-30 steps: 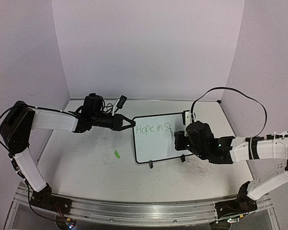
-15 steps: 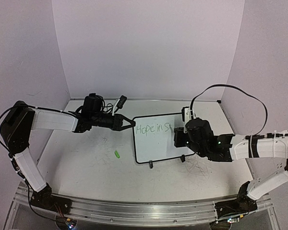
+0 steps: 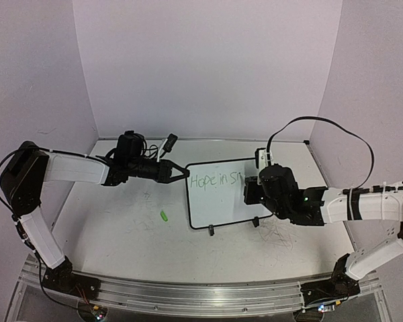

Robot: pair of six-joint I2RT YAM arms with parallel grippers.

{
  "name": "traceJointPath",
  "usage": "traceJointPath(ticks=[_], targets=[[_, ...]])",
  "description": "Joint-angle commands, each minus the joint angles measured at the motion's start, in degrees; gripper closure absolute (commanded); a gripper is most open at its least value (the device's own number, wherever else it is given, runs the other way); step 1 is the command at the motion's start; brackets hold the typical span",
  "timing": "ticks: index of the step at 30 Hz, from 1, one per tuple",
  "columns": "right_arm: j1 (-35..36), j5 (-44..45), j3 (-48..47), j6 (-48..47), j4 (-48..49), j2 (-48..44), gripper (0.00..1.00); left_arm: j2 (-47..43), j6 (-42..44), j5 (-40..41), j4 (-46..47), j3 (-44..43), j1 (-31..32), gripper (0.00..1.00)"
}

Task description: Write a sentence on the whiteboard

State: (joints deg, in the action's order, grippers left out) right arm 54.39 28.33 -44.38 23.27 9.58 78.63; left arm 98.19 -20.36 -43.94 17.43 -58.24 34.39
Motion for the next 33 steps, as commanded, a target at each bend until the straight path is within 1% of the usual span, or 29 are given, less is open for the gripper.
traceJointPath(ticks=[1,17,33], targets=[[-0.37,1.97,-1.23,0.84,-0.46,-0.05,1.00,-3.34,0.50,-0.14,1.55,0.27,-0.37,1.00],[-0.12,-1.75,1.96,3.95,-2.87,-1.61,1.00,-3.38,0.58,-0.09,1.55,0.17,-0.38,1.00],[0.22,-1.40,2.18,4.52,-3.25,-1.18,1.00,-3.36,0.58,-0.09,1.55,0.16,-0.36,1.00]])
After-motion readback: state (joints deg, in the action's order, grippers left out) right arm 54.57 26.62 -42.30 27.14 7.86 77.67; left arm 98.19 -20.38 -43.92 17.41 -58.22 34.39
